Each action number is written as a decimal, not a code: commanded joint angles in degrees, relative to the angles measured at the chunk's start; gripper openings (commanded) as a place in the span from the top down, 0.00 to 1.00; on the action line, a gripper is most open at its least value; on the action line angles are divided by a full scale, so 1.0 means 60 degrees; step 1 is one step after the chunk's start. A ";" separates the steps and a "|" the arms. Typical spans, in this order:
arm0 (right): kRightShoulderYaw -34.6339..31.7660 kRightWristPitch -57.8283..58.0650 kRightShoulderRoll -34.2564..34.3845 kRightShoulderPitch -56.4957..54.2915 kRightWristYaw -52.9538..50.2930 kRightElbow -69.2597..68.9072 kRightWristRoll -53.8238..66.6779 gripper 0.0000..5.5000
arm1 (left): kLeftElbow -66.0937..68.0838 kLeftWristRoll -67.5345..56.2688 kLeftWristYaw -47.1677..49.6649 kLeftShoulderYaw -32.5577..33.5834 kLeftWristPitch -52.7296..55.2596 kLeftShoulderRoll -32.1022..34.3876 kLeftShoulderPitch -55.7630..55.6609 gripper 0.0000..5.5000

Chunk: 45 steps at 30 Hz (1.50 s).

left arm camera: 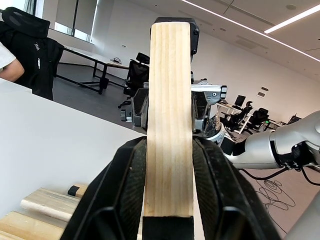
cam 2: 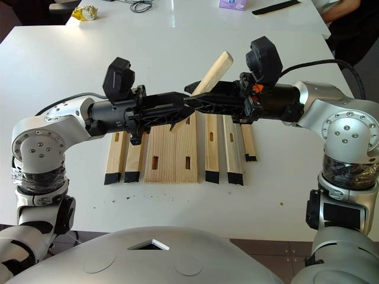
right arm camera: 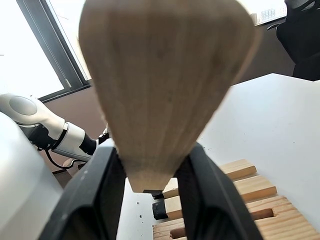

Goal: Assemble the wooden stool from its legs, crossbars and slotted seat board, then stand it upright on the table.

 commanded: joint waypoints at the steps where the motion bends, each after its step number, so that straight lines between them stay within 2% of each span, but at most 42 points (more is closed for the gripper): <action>1: 0.0111 0.0053 -0.0388 -0.0114 0.0300 -0.0144 -0.0176 0.75 | 0.0209 0.0131 0.0136 0.0085 -0.0080 0.0208 -0.0044 0.76; 9: 0.0251 -0.0212 -0.0567 0.0027 0.0433 -0.0273 -0.0491 0.75 | 0.0486 0.0209 0.0261 0.0084 -0.0036 0.0266 -0.0210 0.76; 10: 0.0251 -0.0243 -0.0557 0.0048 0.0422 -0.0311 -0.0507 0.75 | 0.0498 0.0154 0.0282 0.0040 0.0084 0.0303 -0.0215 0.69; 17: -0.0029 -0.0744 -0.0274 -0.0312 -0.0118 -0.0065 -0.0914 0.76 | 0.0136 0.1619 -0.0278 -0.0955 -0.0457 0.0988 0.0282 0.50; 20: -0.0246 -0.1251 -0.0780 -0.0505 0.0106 0.0224 -0.1581 0.76 | 0.0159 0.2145 -0.0560 -0.1142 -0.0784 0.1181 0.0523 0.40; 24: -0.0080 -0.2320 -0.1994 0.0016 0.1287 0.0327 -0.3112 0.76 | 0.0309 0.2794 -0.0835 -0.1274 -0.1206 0.1403 0.0819 0.29; 28: 0.0709 -0.4259 -0.2906 0.1308 0.2529 0.0809 -0.5307 0.76 | 0.0344 0.2972 -0.0883 -0.1108 -0.1398 0.1420 0.1088 0.28; 33: 0.1469 -0.6510 -0.2893 0.2362 0.3079 0.1741 -0.7244 0.76 | 0.0169 0.2981 -0.0742 -0.0943 -0.1455 0.1352 0.1321 0.28; 45: 0.1594 -0.8577 -0.1984 0.2729 0.2953 0.3323 -0.8442 0.76 | -0.0471 0.2674 -0.0331 -0.0723 -0.1268 0.1222 0.1883 0.28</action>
